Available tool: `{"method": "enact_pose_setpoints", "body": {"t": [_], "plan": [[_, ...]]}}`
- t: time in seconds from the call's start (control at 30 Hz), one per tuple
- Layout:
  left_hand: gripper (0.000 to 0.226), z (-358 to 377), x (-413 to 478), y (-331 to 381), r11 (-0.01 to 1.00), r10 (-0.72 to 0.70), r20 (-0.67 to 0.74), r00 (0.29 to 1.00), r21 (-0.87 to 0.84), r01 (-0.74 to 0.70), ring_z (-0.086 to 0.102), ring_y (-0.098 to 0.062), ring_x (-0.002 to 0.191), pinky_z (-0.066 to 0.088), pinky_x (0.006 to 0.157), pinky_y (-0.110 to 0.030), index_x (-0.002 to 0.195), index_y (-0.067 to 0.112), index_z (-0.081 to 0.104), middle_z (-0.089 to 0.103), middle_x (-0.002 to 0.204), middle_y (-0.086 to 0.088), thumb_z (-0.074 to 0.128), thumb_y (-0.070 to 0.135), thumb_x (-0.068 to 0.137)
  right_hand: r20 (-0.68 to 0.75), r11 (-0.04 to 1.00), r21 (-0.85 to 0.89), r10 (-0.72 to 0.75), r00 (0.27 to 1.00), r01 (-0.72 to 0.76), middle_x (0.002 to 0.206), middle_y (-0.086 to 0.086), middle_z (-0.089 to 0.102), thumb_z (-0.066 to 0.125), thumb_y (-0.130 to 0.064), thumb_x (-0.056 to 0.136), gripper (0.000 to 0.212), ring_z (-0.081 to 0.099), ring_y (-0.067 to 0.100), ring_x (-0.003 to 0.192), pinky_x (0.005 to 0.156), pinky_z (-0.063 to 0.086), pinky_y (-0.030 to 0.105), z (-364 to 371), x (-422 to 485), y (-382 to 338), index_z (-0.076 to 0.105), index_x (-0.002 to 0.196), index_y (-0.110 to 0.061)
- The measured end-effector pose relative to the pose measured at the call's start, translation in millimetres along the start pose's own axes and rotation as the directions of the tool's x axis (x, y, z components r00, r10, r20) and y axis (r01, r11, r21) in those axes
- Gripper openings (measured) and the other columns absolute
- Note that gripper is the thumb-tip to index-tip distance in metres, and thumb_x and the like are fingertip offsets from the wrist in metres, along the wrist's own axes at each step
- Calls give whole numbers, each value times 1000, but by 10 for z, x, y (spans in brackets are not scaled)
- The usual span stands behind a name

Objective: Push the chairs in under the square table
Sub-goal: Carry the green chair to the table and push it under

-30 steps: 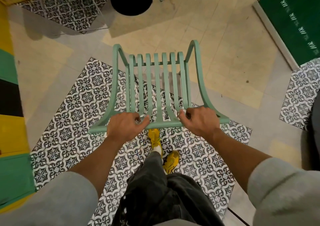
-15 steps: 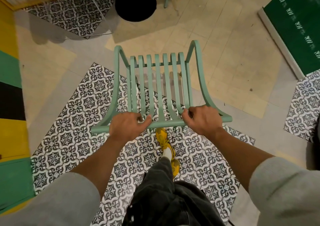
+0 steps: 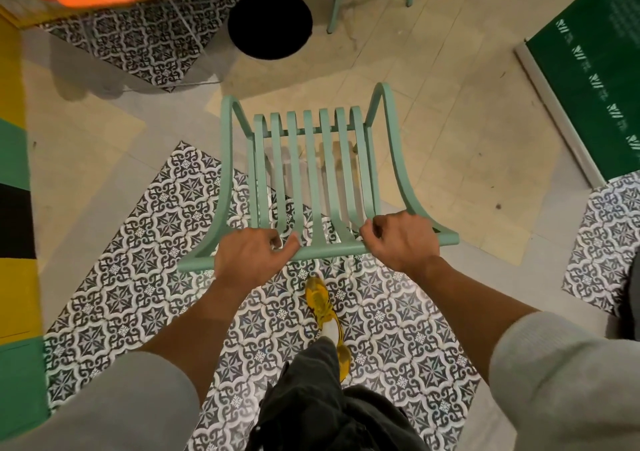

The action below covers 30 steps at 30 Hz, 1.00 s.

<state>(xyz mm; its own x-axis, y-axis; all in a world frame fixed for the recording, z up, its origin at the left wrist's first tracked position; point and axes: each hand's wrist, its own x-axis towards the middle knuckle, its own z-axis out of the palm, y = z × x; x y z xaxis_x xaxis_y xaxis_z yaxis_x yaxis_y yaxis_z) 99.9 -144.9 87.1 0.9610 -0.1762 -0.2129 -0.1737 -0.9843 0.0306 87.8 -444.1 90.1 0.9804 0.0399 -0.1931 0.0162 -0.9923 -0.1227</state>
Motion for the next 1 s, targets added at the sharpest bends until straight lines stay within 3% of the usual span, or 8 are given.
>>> {"method": "enact_pose_setpoints", "body": {"t": [0.2,0.47,0.6,0.73,0.87,0.93,1.0], "plan": [[76,-98,434,-42,1000,-20,-27,999,-13,20,56,-19,51,35,53,-26,85,30,81,58,52,1,28,83,95,-2,1000,25,-7,1000,7,50,-2,54,39,-56,103,57,53,20,44,49,48,27,-87,493,41,59,62,-21],[79,-238,873,-163,998,58,-9,998,22,-58,33,3,40,17,44,-17,87,30,80,40,45,7,22,82,99,62,1000,5,-5,998,4,58,-1,59,37,-56,106,57,59,20,49,53,54,30,-225,951,31,65,70,-21],[78,-259,1034,-195,996,34,-14,999,-76,-35,52,-7,46,33,52,-20,83,28,80,51,50,7,27,84,96,91,1000,-7,-11,996,12,63,0,62,32,-60,105,59,60,20,53,58,58,34,-277,1157,34,66,75,-22],[70,-247,1191,-239,993,33,-118,992,-110,-46,57,-16,49,45,54,-23,76,25,80,61,54,4,39,80,94,79,1000,-13,1,997,0,63,1,63,33,-60,103,58,59,20,52,56,56,32,-286,1344,29,67,74,-23],[67,-213,1363,-294,988,42,-200,979,-134,-70,47,-13,43,35,49,-20,73,23,79,62,52,5,45,76,96,36,1000,-9,8,999,-7,56,0,59,33,-59,101,58,56,21,48,50,42,27,-275,1517,36,65,68,-23],[71,-220,1475,-323,988,47,-190,981,-137,-73,46,-9,41,37,45,-18,74,23,79,60,52,7,40,77,98,10,1000,-15,-4,1000,4,54,0,58,34,-58,101,57,55,22,48,49,35,27,-291,1627,40,64,67,-23],[73,-222,1584,-336,993,42,-154,987,-104,-59,49,-8,41,43,44,-19,75,25,79,59,53,7,35,79,98,-2,1000,-27,-14,1000,14,55,1,59,35,-56,102,56,57,25,49,51,40,28,-305,1728,53,65,68,-23]]}}
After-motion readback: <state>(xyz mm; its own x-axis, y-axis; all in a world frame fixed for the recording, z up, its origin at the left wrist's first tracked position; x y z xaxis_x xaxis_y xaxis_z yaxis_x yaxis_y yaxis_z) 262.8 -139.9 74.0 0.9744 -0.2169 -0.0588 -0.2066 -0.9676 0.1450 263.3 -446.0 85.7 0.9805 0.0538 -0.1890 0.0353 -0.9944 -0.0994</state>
